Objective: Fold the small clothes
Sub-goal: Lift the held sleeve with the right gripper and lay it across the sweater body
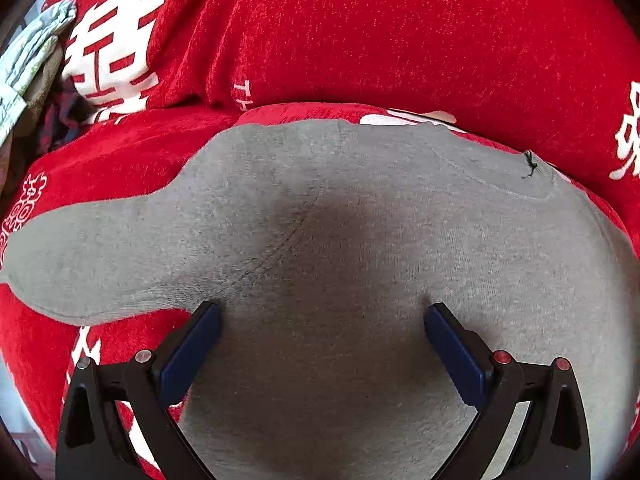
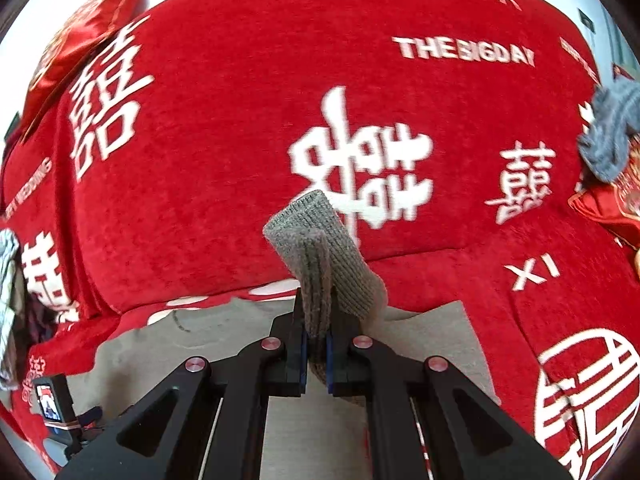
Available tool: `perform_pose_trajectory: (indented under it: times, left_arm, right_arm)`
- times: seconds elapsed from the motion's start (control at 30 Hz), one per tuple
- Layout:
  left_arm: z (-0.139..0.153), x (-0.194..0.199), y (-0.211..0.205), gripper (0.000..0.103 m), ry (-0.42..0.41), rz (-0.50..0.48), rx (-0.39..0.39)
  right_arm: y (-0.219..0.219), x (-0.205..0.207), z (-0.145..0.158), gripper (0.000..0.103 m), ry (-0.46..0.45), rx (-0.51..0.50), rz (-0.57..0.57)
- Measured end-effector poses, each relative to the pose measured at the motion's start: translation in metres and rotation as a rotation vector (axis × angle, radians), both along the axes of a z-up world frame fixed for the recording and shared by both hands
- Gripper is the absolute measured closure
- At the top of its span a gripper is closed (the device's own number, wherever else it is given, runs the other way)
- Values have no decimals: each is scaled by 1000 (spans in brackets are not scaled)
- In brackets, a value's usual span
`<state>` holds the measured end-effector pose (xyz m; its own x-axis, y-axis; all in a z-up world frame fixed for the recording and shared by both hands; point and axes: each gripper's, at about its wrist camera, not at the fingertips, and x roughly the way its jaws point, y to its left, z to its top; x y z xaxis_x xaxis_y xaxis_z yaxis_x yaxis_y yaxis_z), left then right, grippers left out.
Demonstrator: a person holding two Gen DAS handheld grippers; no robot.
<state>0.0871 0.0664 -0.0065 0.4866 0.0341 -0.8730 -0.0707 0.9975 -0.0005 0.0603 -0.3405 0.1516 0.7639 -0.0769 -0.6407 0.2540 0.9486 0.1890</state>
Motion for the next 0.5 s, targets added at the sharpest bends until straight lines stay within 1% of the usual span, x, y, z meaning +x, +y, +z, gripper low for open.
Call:
perform_pose_trajectory:
  times: [0.13, 0.17, 0.2, 0.27, 0.33, 0.4, 0.5]
  left_arm:
    - [4, -6, 2, 0, -29, -7, 25]
    - [6, -9, 4, 0, -44, 11, 52]
    - [6, -11, 9, 0, -54, 30, 59]
    - [4, -12, 20, 0, -43, 43, 10]
    - [-2, -12, 36, 0, -22, 81, -25]
    - [-4, -13, 50, 0, -18, 114, -70]
    - [-5, -17, 65, 0, -29, 152, -86]
  right_arm:
    - [34, 9, 8, 96, -5, -26, 48]
    - [41, 10, 9, 96, -6, -31, 59]
    - [50, 12, 11, 96, -8, -37, 72]
    - [68, 17, 15, 96, -10, -48, 96]
    - [88, 21, 17, 96, -9, -54, 126]
    - [106, 25, 18, 96, -8, -66, 150]
    - [134, 31, 19, 96, -4, -83, 191]
